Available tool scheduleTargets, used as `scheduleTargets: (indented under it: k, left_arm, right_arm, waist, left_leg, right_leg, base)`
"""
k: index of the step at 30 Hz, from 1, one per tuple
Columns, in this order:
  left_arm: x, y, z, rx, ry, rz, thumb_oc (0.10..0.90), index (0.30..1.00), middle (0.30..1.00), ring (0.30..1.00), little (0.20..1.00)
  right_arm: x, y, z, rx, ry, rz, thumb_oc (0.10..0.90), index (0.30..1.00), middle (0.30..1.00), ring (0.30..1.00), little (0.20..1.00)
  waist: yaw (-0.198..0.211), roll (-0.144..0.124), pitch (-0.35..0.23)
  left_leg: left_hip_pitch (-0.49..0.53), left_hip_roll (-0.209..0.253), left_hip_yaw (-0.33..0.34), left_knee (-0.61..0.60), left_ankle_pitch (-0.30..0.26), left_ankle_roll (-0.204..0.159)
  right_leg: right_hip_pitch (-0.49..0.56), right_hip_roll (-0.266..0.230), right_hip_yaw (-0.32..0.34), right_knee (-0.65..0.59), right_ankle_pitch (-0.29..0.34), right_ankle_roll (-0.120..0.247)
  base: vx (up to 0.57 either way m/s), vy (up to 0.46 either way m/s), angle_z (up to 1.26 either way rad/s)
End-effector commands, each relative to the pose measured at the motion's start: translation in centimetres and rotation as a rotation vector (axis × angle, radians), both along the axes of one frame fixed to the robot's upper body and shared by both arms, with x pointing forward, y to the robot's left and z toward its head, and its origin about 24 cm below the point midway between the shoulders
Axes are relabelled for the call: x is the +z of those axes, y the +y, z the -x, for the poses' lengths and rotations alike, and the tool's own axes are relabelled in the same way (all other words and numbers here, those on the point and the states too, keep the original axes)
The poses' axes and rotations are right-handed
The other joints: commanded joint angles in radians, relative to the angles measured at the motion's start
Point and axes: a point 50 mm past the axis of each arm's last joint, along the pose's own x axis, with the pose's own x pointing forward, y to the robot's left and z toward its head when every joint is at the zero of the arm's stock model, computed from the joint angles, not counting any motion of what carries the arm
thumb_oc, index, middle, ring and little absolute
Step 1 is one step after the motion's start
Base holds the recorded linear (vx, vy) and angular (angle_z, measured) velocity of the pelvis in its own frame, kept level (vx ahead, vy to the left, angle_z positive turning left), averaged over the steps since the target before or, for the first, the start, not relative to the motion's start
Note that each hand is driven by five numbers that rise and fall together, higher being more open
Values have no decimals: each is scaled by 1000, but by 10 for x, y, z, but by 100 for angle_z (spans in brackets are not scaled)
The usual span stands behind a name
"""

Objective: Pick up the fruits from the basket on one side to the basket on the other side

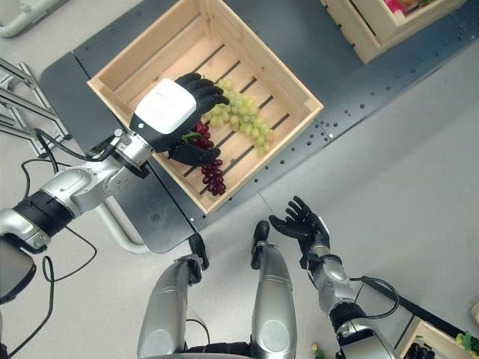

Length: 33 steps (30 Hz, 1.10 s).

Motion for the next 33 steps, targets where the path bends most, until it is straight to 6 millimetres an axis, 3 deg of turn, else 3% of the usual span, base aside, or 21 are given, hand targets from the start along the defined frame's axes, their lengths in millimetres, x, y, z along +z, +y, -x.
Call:
scheduleTargets:
  k: [1, 10, 22, 33]
  left_arm:
    - [64, 10, 2, 47, -245, -65, 800, 900, 900, 900, 900]
    - [78, 18, -2, 206, -298, -502, 800, 900, 900, 900, 900]
    - [112, 26, 4, 307, -345, -549, 800, 900, 900, 900, 900]
    - [102, 17, 3, 244, -269, -703, 800, 900, 900, 900, 900]
  right_arm:
    - [29, -12, -6, -14, -165, 7, 800, 900, 900, 900, 900]
    - [27, -26, -9, -48, -123, 19, 800, 900, 900, 900, 900]
    - [19, -28, -5, -44, -102, 28, 800, 900, 900, 900, 900]
    - [18, -26, -9, -46, -90, 25, 800, 900, 900, 900, 900]
  waist:
    - [-18, 13, -8]
    - [-20, 25, -8]
    - [2, 29, -8]
    - [4, 26, -8]
  left_leg:
    - [6, 9, 33, 34, -77, -3]
    - [-14, 18, 45, 40, -82, -6]
    - [-9, 9, 38, 3, -62, -9]
    - [-12, 3, 38, -18, -50, -14]
  right_leg:
    - [34, 21, 10, 29, -59, 14]
    - [9, 22, 18, 22, -48, 30]
    - [13, 26, 2, -9, -29, 42]
    - [15, 34, -10, -39, -15, 45]
  base:
    - [-42, 14, -7]
    - [-23, 15, -2]
    - [-6, -2, 1]
    - [0, 0, 0]
